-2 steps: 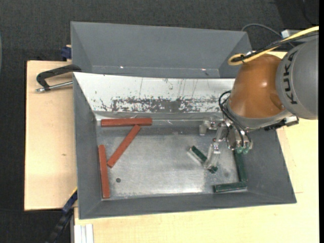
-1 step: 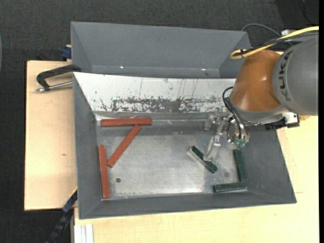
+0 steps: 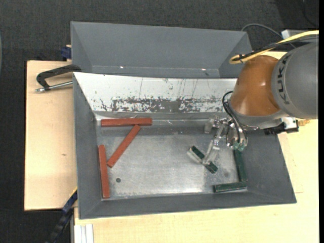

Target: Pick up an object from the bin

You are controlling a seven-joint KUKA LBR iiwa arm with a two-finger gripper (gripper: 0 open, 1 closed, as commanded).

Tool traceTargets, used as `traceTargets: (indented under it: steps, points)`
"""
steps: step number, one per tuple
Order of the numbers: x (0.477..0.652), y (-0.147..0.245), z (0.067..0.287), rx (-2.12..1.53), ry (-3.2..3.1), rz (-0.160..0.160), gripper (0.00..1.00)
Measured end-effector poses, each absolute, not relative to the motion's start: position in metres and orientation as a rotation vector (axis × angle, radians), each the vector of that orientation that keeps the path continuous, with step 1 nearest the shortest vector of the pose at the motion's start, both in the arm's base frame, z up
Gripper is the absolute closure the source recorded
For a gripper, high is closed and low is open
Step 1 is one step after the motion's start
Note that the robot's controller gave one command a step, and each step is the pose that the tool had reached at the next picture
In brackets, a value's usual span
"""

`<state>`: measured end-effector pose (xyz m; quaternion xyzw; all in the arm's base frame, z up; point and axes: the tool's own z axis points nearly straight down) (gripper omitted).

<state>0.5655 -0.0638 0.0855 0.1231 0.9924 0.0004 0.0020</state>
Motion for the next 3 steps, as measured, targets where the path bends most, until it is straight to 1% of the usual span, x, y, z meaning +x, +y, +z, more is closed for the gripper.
traceTargets:
  steps: [1,3]
  points:
    - [0.5358,-0.0602,0.0794,0.599,3.084,0.001,1.00]
    - [0.5358,-0.0602,0.0794,0.599,3.084,0.001,1.00]
